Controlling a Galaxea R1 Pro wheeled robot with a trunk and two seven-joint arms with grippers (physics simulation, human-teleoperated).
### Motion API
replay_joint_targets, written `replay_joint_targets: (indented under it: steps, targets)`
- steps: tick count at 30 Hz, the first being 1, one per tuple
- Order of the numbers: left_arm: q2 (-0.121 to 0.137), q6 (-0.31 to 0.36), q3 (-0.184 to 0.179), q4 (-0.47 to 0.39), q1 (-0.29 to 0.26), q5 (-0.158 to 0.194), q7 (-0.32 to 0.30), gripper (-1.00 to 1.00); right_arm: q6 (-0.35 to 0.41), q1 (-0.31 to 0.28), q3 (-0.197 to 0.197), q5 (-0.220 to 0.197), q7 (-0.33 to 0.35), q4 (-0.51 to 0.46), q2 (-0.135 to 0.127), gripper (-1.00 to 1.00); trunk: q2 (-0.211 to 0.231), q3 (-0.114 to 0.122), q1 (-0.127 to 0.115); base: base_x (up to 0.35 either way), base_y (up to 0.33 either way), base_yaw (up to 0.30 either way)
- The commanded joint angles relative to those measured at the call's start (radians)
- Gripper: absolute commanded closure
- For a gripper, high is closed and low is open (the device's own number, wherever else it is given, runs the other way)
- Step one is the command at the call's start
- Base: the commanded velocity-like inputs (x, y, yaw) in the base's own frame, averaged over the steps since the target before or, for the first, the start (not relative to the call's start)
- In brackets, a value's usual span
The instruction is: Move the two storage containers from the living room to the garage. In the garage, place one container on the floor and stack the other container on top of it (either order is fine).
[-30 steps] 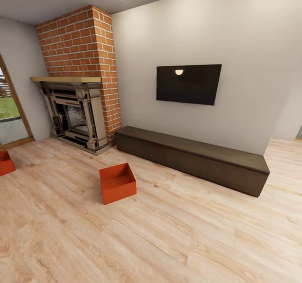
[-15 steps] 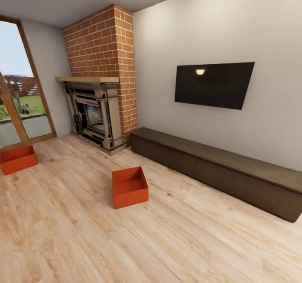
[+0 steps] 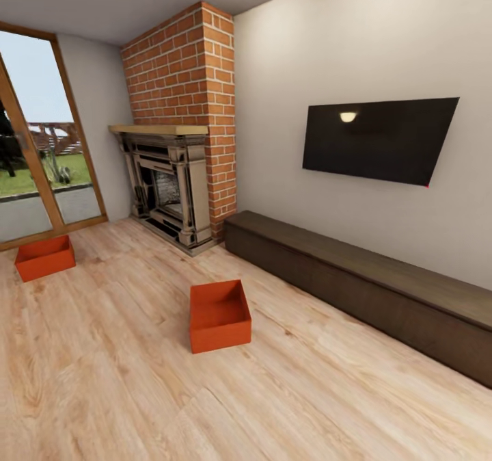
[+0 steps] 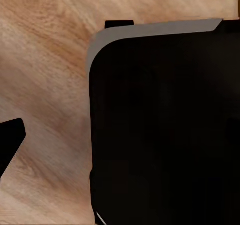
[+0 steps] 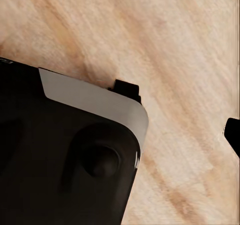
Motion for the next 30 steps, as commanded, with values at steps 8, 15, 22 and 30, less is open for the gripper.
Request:
replay_joint_targets:
  steps: [8,15,22,30]
  targets:
    - [0.000,-0.002,-0.001,-0.001,0.000,0.000,0.000,-1.00,-0.005,-0.001,0.007,-0.011,0.006,0.003,0.000,-1.00,0.000,-0.001,0.001,0.322,-0.086,0.002]
    - [0.000,-0.002,-0.001,-0.001,0.001,0.000,0.000,-1.00,-0.005,-0.001,0.007,-0.011,0.006,0.003,0.000,-1.00,0.000,-0.001,0.001,0.323,-0.087,0.000]
    - [0.000,-0.002,-0.001,-0.001,0.001,0.002,0.000,-1.00,-0.005,-0.001,0.007,-0.010,0.006,0.003,0.000,-1.00,0.000,-0.001,0.001,0.322,-0.087,0.007]
    - [0.000,-0.002,-0.001,-0.001,0.000,0.003,0.000,-1.00,-0.005,-0.001,0.007,-0.010,0.006,0.003,0.000,-1.00,0.000,-0.001,0.001,0.322,-0.087,0.218]
